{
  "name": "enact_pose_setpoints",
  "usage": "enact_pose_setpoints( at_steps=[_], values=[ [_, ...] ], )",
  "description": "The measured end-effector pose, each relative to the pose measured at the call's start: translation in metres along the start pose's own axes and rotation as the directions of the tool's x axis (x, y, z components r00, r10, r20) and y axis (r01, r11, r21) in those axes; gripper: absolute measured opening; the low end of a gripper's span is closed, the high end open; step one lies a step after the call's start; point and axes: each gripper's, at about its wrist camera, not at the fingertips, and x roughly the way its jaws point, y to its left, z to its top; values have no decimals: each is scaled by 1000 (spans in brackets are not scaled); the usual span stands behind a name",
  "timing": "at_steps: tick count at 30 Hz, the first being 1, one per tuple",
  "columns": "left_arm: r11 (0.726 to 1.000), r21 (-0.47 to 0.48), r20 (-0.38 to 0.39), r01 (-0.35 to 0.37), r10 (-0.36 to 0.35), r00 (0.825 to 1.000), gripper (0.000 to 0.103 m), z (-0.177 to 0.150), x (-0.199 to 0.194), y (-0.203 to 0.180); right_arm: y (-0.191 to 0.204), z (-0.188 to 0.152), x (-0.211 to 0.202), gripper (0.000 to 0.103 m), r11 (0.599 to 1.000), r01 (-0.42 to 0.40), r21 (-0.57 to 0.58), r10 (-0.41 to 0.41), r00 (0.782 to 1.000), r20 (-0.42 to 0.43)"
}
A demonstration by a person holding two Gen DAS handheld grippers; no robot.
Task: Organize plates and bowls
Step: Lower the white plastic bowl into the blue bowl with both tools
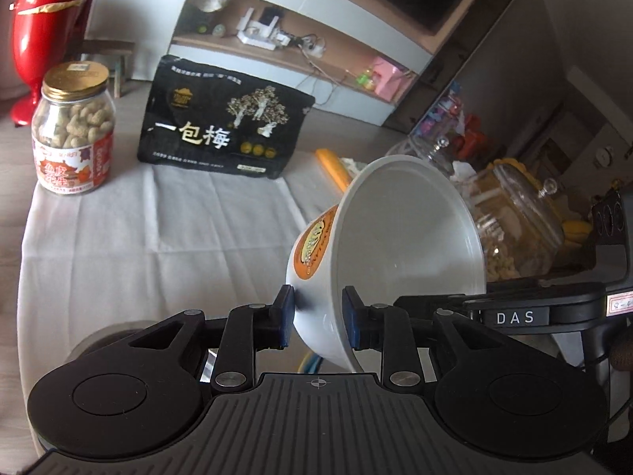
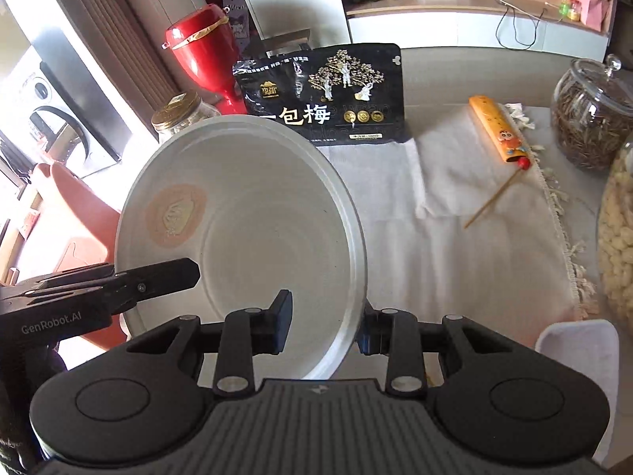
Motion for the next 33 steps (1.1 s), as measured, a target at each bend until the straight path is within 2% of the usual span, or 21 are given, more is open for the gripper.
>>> enact_pose_setpoints(
  at_steps=[2, 6, 12, 17, 23, 25, 28, 29, 31, 33],
  values=[
    [999, 34, -54, 19, -17, 998, 28, -13, 12, -12, -10, -17, -10, 32, 999, 34, -2, -34, 999, -17],
    [998, 24, -157, 51, -47, 987, 27, -39, 35, -21, -33, -46, -15, 32, 996, 79, 29, -77, 995, -70],
    [998, -58, -169, 30, -40, 985, 27, -64, 40, -14, -49, -74, -4, 32, 997, 67, 37, -62, 992, -108],
    [992, -125, -102, -23, 10, 995, 27, -72, 21, -12, -44, -82, 0, 32, 999, 50, -17, -51, 997, -54],
    [986, -149, -27, -80, 77, 997, 27, -74, 2, -17, -48, -87, -11, 32, 998, 34, -53, -29, 995, 92],
    [982, -136, -29, -131, 128, 991, 27, -74, 4, -19, -53, -93, -9, 32, 998, 35, -50, -29, 992, 124],
    [970, -93, -46, -226, 222, 974, 28, -74, 12, -22, -66, -102, 0, 33, 999, 41, -31, -36, 989, 142],
    [968, -79, -58, -237, 233, 971, 30, -72, 17, -22, -71, -103, 1, 33, 999, 38, -19, -35, 988, 149],
    [969, -48, -91, -241, 236, 968, 30, -70, 26, -22, -82, -106, 5, 43, 1000, 6, 18, -9, 988, 155],
    [969, -17, -126, -245, 241, 962, 30, -66, 38, -23, -91, -107, 11, 47, 999, -30, 44, 24, 990, 142]
  ],
)
